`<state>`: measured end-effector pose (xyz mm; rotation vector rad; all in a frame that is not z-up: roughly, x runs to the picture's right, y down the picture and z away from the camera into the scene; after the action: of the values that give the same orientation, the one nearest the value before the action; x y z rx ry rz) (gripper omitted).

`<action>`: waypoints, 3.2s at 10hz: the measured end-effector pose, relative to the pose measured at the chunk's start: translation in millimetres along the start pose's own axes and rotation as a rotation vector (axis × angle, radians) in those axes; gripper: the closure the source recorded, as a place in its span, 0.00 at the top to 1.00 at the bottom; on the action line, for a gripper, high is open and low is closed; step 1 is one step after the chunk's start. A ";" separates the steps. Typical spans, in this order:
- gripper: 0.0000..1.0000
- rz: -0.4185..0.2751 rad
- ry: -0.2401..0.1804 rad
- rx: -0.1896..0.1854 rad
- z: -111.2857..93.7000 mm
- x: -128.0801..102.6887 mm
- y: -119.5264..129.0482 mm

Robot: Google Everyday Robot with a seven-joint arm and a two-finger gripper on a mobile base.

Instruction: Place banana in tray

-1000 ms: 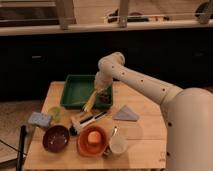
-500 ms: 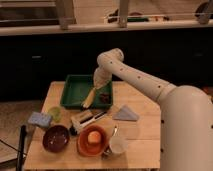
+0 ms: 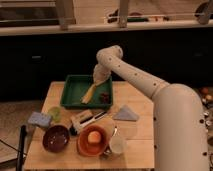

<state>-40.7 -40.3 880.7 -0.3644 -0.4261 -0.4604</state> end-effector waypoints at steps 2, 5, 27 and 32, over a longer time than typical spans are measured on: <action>0.01 0.023 -0.003 0.008 3.9 1.4 -3.8; 0.21 0.038 -0.018 0.007 13.3 -2.3 -10.0; 0.80 0.104 0.050 0.047 4.6 -22.1 -57.9; 0.80 0.103 0.048 0.047 4.8 -23.7 -58.5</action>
<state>-90.4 -79.0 887.7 -0.3279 -0.3687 -0.3574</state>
